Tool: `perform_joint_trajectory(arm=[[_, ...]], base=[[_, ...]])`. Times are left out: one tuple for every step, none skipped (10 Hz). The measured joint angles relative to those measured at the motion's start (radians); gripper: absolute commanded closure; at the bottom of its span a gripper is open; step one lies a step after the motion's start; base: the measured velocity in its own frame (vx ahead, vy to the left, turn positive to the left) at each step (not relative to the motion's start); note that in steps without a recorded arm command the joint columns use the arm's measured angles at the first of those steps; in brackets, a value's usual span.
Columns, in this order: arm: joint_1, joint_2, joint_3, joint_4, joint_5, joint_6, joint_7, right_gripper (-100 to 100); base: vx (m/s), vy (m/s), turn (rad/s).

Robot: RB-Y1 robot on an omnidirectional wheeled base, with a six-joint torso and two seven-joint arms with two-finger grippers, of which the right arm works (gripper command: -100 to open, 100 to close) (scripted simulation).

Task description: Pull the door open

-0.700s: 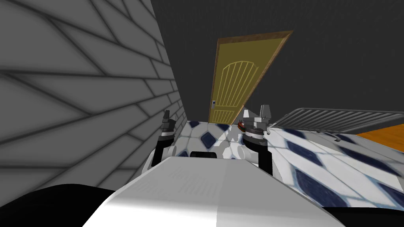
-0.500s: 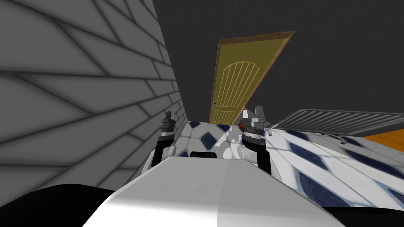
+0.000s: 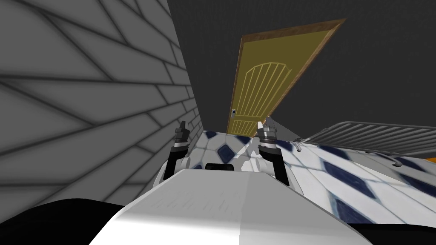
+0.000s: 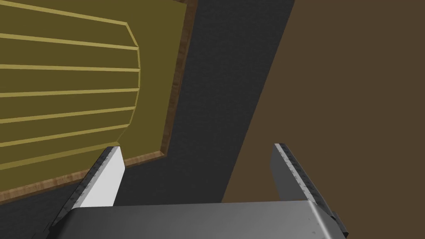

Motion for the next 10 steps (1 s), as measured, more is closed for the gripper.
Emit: perform_joint_trajectory(arm=[[0.004, -0.002, 0.0, 0.01, 0.02, 0.007, -0.008, -100], [0.008, -0.003, 0.003, 0.016, 0.041, 0.015, -0.014, -100], [0.006, -0.009, -0.002, 0.021, 0.061, 0.031, -0.025, -100], [0.015, -0.011, -0.001, 0.025, 0.085, 0.043, -0.034, -100], [0.015, -0.012, 0.002, 0.033, 0.111, 0.057, -0.042, -100], [0.012, -0.011, 0.006, 0.043, 0.139, 0.074, -0.048, -100], [0.012, -0.011, 0.009, 0.052, 0.167, 0.089, -0.054, -100], [0.013, -0.012, 0.012, 0.058, 0.195, 0.107, -0.062, -100], [0.017, -0.013, 0.01, 0.073, 0.222, 0.116, -0.072, -100], [0.016, -0.018, 0.006, 0.088, 0.249, 0.127, -0.085, -100]], base=[[0.067, -0.008, 0.062], [0.067, -0.016, 0.071], [0.082, -0.034, 0.098], [0.093, -0.032, 0.095], [0.08, -0.021, 0.086], [0.089, -0.022, 0.082], [0.094, -0.023, 0.094], [0.094, -0.033, 0.101], [0.097, -0.033, 0.099], [0.1, -0.022, 0.123]])
